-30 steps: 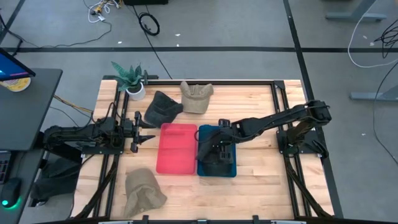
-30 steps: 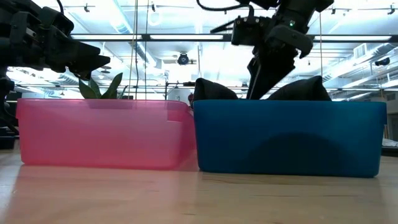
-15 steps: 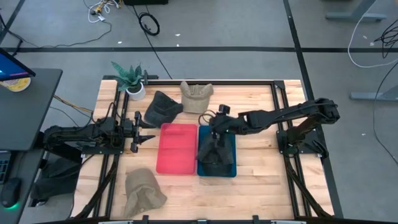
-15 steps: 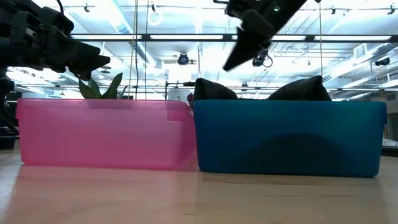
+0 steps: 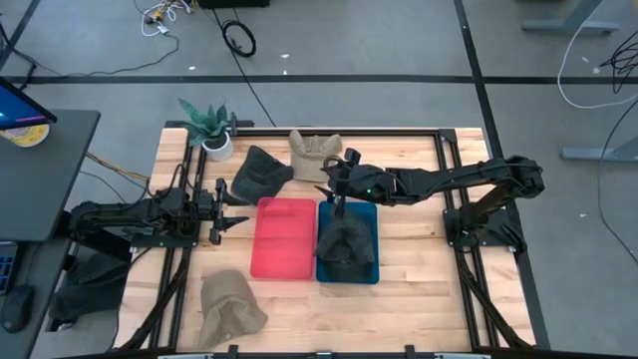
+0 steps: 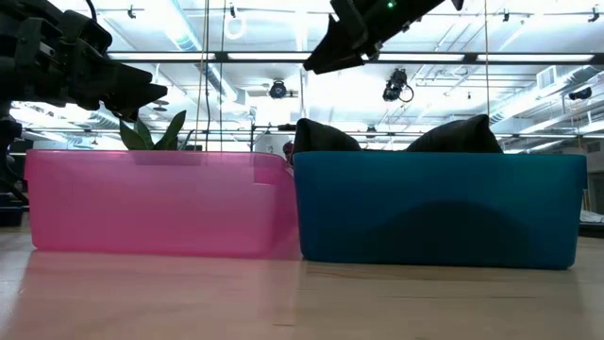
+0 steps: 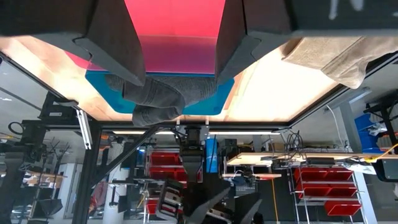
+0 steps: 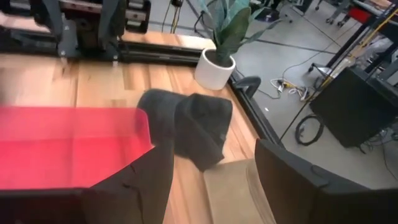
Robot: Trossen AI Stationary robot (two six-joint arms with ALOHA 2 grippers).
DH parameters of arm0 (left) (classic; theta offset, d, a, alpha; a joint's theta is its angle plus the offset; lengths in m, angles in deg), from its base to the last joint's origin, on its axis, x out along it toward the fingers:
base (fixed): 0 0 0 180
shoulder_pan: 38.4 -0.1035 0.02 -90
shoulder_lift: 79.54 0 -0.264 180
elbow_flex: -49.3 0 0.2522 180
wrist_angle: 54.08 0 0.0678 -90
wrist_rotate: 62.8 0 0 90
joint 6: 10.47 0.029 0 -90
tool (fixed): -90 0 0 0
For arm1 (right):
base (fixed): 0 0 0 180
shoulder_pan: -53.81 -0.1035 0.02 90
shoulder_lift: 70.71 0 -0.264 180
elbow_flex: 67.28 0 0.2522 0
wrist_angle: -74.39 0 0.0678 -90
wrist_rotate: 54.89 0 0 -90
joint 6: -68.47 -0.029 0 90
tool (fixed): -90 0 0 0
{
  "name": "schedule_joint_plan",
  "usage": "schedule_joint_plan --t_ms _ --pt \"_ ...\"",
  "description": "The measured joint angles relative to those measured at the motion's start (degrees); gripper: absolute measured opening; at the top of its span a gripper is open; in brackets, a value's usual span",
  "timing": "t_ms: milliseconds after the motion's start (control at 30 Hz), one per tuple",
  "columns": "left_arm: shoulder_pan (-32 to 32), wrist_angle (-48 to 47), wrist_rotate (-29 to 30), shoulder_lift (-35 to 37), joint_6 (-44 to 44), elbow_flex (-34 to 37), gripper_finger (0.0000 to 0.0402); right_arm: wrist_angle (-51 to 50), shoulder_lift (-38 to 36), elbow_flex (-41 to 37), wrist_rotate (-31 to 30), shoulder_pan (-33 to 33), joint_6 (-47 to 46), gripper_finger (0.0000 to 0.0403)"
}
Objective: Pick & Place hat
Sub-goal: Put the top brown cap into the red bin
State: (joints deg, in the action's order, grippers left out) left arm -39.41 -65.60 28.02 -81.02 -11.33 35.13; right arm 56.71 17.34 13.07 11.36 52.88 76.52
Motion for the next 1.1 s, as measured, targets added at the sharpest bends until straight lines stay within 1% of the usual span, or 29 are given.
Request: schedule_joint_plan --t_ms 133,267,400,467,567,667,800,900,1000,1100 --pt "0.0 0.0 0.0 0.0 0.0 0.0 0.0197 0.3 0.0 0.0 0.1 0.7 -0.2 0.0229" --pt "0.0 0.0 0.0 0.0 0.0 0.0 0.0197 1.7 0.0 0.0 0.5 1.0 -4.1 0.0229" --pt "0.0 0.0 0.0 0.0 0.0 0.0 0.0197 3.5 -1.1 -0.6 3.2 1.0 -4.2 0.0229" --pt "0.0 0.0 0.0 0.0 0.0 0.0 0.0197 6.5 -2.1 -3.0 5.9 1.3 -4.3 0.0226" --pt "0.0 0.0 0.0 0.0 0.0 0.0 0.0197 14.3 -4.7 -8.4 11.0 2.3 -4.2 0.0216" --pt "0.0 0.0 0.0 0.0 0.0 0.0 0.0197 18.4 -8.5 -13.5 11.9 3.9 -5.2 0.0201" --pt "0.0 0.0 0.0 0.0 0.0 0.0 0.0197 17.2 -11.6 -16.3 11.1 7.4 -5.6 0.0181" --pt "0.0 0.0 0.0 0.0 0.0 0.0 0.0197 14.5 -12.1 -15.5 15.4 11.1 -6.7 0.0169" --pt "0.0 0.0 0.0 0.0 0.0 0.0 0.0197 10.6 -12.0 -14.3 19.6 14.1 -7.6 0.0166" --pt "0.0 0.0 0.0 0.0 0.0 0.0 0.0197 9.4 -12.0 -14.1 20.3 16.0 -7.6 0.017"
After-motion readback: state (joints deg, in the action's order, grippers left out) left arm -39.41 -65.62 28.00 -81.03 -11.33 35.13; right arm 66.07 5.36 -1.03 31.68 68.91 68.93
